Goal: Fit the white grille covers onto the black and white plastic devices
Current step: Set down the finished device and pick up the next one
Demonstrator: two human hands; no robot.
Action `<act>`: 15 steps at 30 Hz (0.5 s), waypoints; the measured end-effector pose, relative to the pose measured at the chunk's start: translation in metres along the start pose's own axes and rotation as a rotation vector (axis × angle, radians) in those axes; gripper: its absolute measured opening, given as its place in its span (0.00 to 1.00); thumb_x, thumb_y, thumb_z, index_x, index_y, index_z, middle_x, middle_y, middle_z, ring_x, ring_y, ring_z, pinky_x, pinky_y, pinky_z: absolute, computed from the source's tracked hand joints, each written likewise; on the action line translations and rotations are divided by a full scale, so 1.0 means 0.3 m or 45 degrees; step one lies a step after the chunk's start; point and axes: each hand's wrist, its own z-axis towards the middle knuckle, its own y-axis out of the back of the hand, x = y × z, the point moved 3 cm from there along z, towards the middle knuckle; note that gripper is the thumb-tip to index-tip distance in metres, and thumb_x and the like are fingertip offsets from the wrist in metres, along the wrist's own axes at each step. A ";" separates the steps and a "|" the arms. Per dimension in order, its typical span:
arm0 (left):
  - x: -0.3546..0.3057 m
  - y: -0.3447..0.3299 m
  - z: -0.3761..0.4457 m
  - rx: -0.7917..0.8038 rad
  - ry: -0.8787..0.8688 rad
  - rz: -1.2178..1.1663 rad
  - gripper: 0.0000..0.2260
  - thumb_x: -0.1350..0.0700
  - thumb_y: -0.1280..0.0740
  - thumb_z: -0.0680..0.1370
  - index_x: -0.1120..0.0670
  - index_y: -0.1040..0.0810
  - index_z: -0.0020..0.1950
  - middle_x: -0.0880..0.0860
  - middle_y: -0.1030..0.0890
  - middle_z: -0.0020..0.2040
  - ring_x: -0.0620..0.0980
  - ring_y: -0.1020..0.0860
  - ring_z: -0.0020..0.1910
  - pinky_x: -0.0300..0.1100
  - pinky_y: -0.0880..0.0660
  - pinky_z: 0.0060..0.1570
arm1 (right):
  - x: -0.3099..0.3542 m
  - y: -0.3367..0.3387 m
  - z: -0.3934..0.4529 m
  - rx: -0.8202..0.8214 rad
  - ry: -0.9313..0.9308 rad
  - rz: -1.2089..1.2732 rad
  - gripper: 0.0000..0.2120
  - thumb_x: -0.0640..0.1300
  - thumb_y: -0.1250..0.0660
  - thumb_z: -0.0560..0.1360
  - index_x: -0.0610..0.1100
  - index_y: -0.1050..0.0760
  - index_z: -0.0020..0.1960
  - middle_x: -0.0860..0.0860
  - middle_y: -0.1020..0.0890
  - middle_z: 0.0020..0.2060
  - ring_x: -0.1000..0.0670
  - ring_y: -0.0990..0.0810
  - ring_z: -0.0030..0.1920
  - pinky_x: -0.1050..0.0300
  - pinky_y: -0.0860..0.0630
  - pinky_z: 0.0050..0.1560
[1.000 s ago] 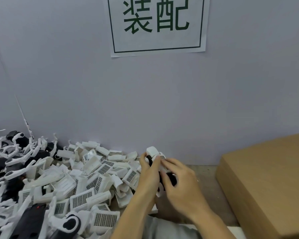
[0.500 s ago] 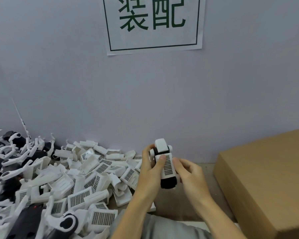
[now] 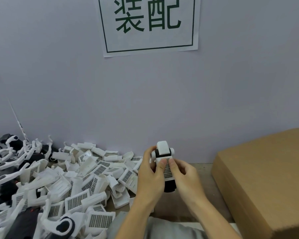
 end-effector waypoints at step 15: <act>0.031 0.007 0.007 -0.008 0.254 -0.143 0.19 0.64 0.28 0.77 0.48 0.28 0.63 0.52 0.13 0.47 0.49 0.14 0.48 0.42 0.18 0.45 | 0.027 0.010 0.004 -0.114 0.047 -0.084 0.06 0.42 0.31 0.79 0.52 0.19 0.51 0.55 0.15 0.44 0.57 0.16 0.44 0.67 0.23 0.41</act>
